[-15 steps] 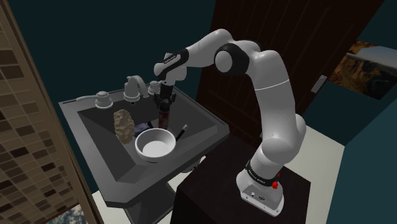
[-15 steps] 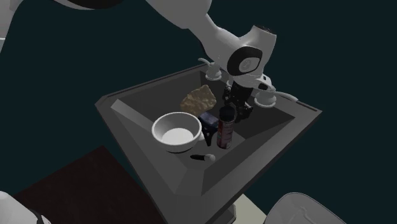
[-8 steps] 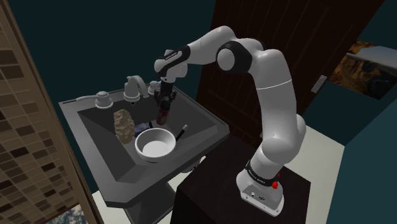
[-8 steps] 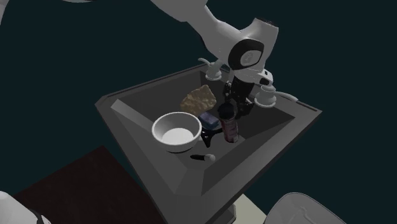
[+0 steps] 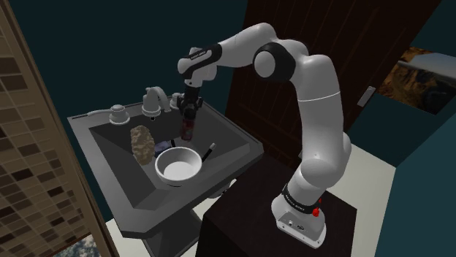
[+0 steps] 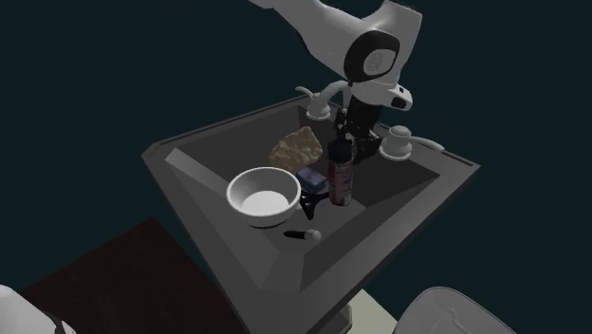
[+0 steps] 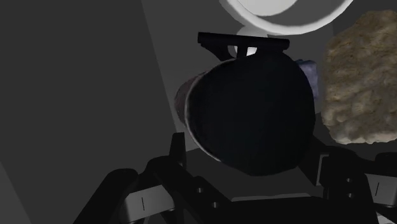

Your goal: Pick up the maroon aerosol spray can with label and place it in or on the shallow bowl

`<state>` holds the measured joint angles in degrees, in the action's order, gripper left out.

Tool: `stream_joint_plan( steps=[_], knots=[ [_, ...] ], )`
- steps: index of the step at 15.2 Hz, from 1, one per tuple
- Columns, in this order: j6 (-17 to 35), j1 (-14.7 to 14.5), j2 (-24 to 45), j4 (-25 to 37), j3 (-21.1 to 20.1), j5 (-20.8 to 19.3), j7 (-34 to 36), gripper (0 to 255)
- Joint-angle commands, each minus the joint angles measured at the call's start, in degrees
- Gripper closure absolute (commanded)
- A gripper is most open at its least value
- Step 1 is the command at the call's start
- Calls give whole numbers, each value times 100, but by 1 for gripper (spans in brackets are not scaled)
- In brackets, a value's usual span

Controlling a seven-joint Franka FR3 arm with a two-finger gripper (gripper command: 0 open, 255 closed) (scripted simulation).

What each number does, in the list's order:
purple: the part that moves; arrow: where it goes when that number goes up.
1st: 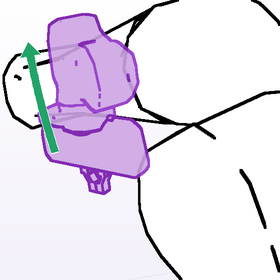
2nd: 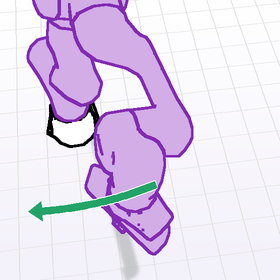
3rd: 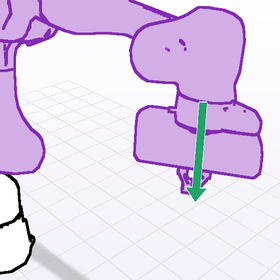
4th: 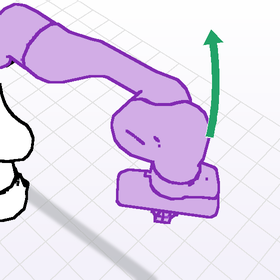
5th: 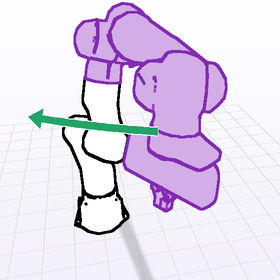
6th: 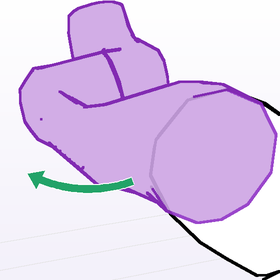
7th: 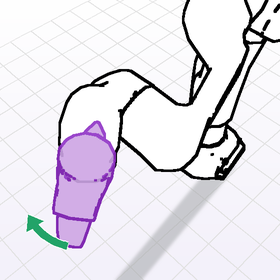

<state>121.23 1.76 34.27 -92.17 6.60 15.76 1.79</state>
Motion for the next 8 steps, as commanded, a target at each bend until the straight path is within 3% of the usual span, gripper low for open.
stream_joint_plan(
  steps=[1,8],
  knots=[
    [-107,-5,-104,8,13,-22,24,255],
    [-505,-16,-364,155,47,-92,118,255]
  ],
)
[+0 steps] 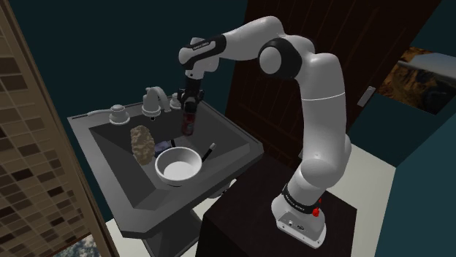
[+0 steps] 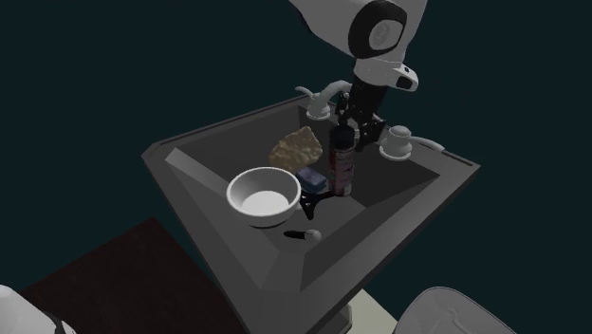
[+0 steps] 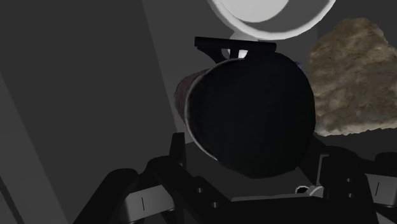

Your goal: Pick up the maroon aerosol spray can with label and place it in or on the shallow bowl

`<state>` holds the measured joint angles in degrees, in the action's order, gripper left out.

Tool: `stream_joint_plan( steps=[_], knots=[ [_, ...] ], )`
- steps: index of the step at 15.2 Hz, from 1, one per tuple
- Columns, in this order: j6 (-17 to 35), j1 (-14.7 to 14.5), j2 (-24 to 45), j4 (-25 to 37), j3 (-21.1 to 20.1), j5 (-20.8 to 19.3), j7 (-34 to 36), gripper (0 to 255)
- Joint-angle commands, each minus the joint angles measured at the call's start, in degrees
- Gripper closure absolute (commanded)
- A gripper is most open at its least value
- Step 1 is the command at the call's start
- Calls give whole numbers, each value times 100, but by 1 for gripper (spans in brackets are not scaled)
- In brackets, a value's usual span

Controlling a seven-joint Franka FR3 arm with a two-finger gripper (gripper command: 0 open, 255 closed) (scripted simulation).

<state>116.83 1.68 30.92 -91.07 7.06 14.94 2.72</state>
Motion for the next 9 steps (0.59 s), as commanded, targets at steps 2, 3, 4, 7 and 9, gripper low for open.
stream_joint_plan(
  steps=[2,3,4,7,9],
  knots=[
    [-183,-10,-94,100,10,-29,52,255],
    [-242,-11,-125,129,14,-38,65,255],
    [-303,-11,-156,161,18,-47,78,255],
    [-487,-12,-241,263,28,-73,118,255],
    [-596,-11,-287,329,34,-87,141,255]
  ],
)
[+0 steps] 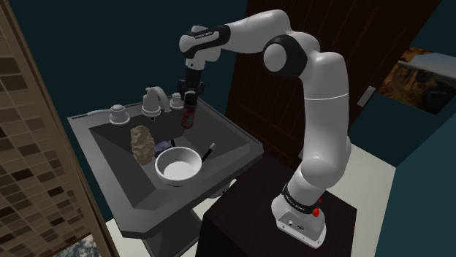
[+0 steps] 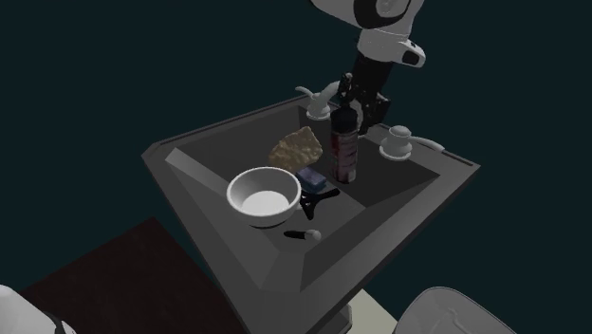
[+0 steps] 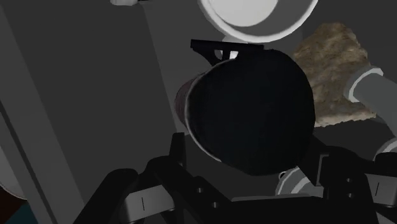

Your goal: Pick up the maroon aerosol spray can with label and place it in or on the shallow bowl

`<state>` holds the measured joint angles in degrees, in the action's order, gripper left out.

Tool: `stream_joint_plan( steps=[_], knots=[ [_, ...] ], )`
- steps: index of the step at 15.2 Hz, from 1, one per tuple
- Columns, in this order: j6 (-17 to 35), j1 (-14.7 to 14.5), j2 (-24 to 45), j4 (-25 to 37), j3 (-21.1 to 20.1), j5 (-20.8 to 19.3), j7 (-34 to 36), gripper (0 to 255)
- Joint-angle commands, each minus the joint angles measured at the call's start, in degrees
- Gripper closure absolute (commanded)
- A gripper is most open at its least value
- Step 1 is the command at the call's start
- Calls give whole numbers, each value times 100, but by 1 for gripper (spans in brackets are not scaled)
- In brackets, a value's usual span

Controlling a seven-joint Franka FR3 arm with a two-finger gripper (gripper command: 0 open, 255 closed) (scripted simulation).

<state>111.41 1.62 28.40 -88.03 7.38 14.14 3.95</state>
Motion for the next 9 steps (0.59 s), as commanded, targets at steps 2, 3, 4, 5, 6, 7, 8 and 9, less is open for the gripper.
stream_joint_plan(
  steps=[2,3,4,5,6,7,8,9],
  knots=[
    [70,-161,-416,-447,-24,-43,168,255],
    [123,-237,-598,-666,-41,-61,250,255],
    [170,-311,-775,-873,-61,-79,335,255],
    [213,-384,-948,-1070,-83,-98,424,255],
    [251,-454,-1117,-1258,-109,-117,517,255],
    [283,-525,-1282,-1436,-136,-135,612,255],
    [312,-594,-1443,-1606,-166,-152,711,255],
    [336,-662,-1600,-1768,-198,-169,812,255]
  ],
)
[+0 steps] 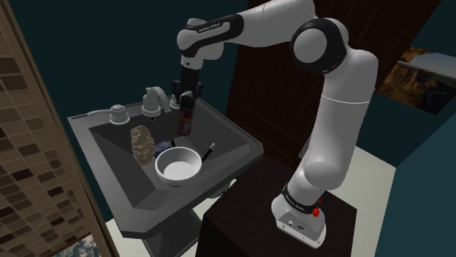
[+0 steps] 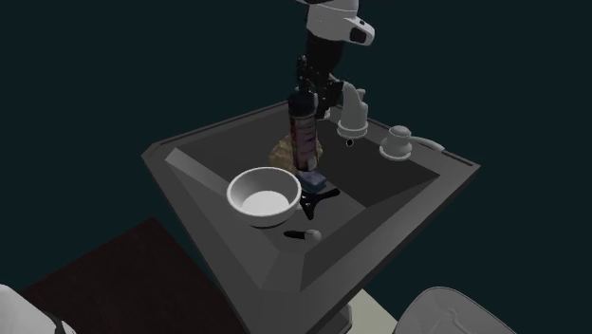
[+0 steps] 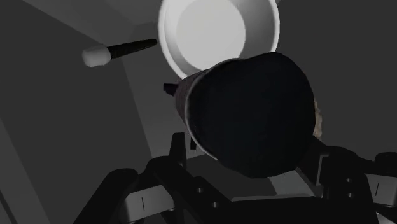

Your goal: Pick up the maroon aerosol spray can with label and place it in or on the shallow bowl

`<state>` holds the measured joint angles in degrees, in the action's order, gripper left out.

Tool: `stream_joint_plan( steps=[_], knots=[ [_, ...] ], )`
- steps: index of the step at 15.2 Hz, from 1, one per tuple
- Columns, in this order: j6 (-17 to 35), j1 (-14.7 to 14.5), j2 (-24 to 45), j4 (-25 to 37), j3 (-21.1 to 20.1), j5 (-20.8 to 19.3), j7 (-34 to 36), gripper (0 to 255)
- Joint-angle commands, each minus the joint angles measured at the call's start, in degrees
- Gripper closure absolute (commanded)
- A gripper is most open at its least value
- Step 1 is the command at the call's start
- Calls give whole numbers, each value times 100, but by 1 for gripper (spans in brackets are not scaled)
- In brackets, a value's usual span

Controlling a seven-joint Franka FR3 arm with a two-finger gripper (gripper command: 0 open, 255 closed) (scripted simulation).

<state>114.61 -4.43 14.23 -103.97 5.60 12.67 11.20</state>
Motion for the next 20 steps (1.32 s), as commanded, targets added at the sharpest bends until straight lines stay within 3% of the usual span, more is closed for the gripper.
stream_joint_plan(
  steps=[1,9,20],
  knots=[
    [37,-124,-336,-328,-56,-38,192,255],
    [75,-588,-1375,-1248,-411,-109,1044,255],
    [866,-600,-1044,-1722,-428,-4,874,255]
  ],
)
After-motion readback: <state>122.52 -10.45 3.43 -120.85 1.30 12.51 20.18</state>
